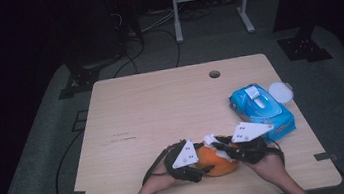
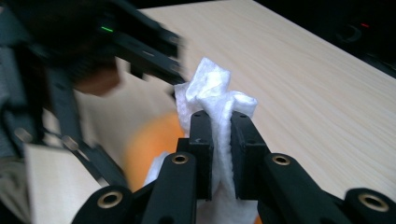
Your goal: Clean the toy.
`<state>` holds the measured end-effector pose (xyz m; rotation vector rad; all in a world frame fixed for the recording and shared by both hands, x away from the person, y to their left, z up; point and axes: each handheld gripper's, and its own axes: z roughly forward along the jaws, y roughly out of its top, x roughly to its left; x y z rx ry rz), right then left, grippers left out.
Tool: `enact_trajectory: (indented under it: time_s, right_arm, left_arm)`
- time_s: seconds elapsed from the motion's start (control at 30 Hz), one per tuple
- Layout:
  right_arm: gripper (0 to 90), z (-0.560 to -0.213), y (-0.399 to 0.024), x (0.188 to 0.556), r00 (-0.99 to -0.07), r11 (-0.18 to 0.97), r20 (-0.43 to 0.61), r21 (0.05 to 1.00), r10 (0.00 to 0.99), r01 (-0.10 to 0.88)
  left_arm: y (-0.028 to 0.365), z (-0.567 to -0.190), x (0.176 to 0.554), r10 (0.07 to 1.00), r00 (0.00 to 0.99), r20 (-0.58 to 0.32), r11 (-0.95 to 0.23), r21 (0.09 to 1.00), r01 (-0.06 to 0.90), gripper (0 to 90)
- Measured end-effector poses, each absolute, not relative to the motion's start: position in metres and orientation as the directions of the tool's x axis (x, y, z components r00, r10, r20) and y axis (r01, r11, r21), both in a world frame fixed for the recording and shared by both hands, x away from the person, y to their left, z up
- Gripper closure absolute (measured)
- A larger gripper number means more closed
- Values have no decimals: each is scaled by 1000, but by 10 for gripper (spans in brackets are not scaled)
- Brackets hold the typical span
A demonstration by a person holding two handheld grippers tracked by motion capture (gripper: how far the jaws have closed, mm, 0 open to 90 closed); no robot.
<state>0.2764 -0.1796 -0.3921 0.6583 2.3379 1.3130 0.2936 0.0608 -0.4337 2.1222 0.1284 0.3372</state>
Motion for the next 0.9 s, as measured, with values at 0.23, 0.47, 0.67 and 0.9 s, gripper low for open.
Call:
enact_trajectory:
  time_s: [0.23,0.47,0.67,0.9]
  right_arm:
    - [794,-394,-203,276,-798,404,-43,878,602,257]
    - [794,-392,-182,270,-843,436,-80,879,531,191]
    - [794,-402,-213,281,-782,411,-70,877,619,247]
    - [792,-397,-200,274,-838,362,-8,904,546,227]
  left_arm:
    - [58,-435,302,259,959,111,-510,859,39,213]
    - [70,-439,304,278,956,93,-511,857,65,299]
    - [74,-442,308,296,954,54,-488,867,102,311]
    - [82,-445,314,334,942,11,-478,864,159,303]
